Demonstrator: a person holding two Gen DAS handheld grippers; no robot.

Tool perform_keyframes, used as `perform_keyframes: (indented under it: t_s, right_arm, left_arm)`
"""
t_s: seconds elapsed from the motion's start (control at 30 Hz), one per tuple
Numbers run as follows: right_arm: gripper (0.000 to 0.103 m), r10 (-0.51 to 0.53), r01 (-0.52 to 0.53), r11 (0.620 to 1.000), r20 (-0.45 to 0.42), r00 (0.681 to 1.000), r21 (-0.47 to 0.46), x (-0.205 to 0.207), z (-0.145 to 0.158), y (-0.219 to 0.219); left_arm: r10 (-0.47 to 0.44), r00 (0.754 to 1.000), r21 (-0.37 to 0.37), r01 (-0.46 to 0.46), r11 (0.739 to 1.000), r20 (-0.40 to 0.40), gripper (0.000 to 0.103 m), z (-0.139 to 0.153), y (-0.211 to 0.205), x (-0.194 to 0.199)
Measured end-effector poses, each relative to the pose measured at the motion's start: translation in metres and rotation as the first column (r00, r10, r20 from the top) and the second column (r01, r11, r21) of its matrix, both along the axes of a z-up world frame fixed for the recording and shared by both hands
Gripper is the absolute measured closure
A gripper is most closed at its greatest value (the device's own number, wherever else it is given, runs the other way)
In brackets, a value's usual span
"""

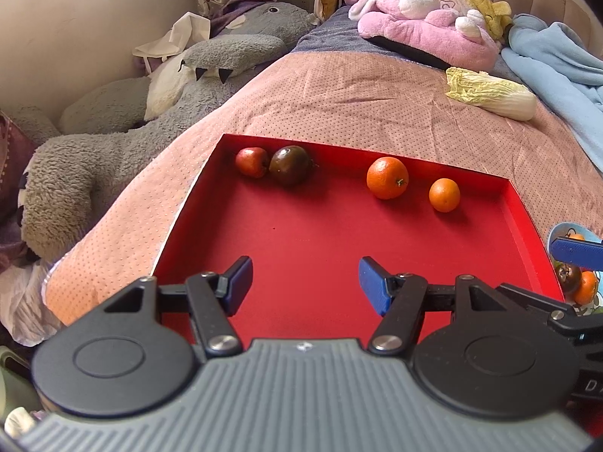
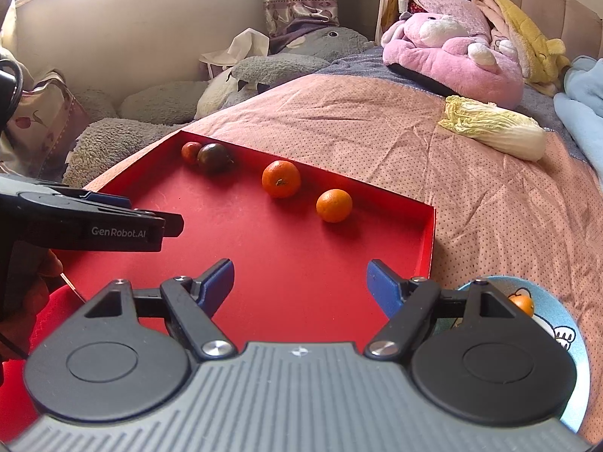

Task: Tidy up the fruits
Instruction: 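Grasp an orange with the right tool while the left tool grasps another orange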

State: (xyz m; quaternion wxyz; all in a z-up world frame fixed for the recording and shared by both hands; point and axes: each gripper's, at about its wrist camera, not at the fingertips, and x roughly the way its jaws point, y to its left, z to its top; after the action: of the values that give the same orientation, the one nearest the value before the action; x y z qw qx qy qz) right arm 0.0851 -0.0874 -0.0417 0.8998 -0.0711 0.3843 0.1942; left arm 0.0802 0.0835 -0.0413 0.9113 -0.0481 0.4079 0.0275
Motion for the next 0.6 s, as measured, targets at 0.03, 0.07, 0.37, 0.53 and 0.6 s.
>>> perform_keyframes:
  t_s: [0.03, 0.07, 0.37, 0.53, 0.6]
  right_arm:
    - [0.022, -0.002, 0.002, 1.0, 0.001, 1.0, 0.001, 0.004, -0.002, 0.001]
    - [0.022, -0.003, 0.003, 1.0, 0.001, 1.0, 0.002, 0.008, -0.003, 0.002]
    - [0.036, -0.047, 0.047, 0.999, -0.009, 0.999, 0.0, 0.071, -0.024, 0.01]
    - [0.04, -0.086, 0.085, 0.996, -0.037, 0.996, -0.016, 0.103, -0.04, 0.014]
    - [0.048, -0.09, 0.089, 0.996, -0.053, 0.995, -0.021, 0.111, -0.048, 0.016]
  left_arm:
    - [0.004, 1.0, -0.003, -0.004, 1.0, -0.002, 0.038, -0.001, 0.002, 0.001]
    - [0.008, 1.0, -0.005, -0.008, 1.0, -0.005, 0.038, -0.002, 0.004, 0.001]
    - [0.016, 1.0, -0.02, -0.016, 1.0, -0.014, 0.038, -0.006, 0.012, 0.006]
    - [0.007, 1.0, -0.042, -0.008, 0.999, -0.011, 0.038, -0.004, 0.013, 0.012]
    - [-0.002, 1.0, -0.042, 0.001, 0.999, -0.008, 0.038, -0.003, 0.012, 0.016]
